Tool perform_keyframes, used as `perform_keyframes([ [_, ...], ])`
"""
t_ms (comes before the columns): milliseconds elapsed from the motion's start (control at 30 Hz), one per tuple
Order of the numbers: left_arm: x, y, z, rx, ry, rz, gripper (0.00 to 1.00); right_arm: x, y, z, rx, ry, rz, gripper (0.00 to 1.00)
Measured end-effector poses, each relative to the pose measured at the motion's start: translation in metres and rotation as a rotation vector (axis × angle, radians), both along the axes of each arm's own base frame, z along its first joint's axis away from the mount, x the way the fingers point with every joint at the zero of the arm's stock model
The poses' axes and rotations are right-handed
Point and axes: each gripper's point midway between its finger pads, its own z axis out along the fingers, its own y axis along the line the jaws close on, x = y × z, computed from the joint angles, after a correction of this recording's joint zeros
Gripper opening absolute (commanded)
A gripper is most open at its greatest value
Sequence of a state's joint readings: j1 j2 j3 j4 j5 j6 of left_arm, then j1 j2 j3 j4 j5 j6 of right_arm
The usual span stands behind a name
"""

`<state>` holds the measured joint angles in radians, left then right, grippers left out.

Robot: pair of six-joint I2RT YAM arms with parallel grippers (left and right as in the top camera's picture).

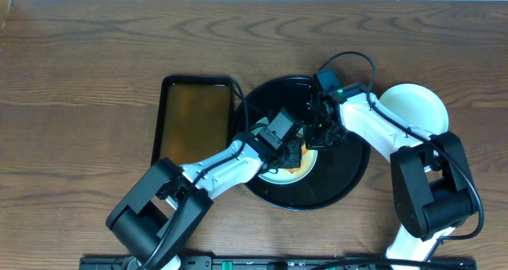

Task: Clean dirty plates on tray and stack at the side
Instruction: 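Wipe the sauce-stained plate with the sponge in the left gripper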

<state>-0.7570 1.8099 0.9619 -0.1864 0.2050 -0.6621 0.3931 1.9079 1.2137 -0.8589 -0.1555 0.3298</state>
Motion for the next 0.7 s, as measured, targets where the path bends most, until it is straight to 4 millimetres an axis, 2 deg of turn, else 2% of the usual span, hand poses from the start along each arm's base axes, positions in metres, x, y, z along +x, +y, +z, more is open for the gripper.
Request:
perform_keyframes([
  [233,0.013,0.016,0.000,0.021,-0.002,0.065,0.07,0.001,0.002,0.000,0.010,-0.002,0.000,0.01],
  [333,0.026,0.033,0.000,0.034,-0.005,0.116,0.07,0.001,0.002,0.000,0.011,-0.002,0.000,0.01],
  [467,0.036,0.067,0.002,0.091,0.006,0.195,0.07,0.001,0.002,0.000,0.012,0.000,-0.004,0.01],
  [567,0.032,0.081,0.006,0.121,0.010,0.190,0.07,0.001,0.001,0.000,0.013,0.002,-0.011,0.01],
  [700,0.016,0.088,0.018,0.143,0.019,0.141,0.08,0.000,0.001,0.000,0.013,0.005,-0.016,0.01],
])
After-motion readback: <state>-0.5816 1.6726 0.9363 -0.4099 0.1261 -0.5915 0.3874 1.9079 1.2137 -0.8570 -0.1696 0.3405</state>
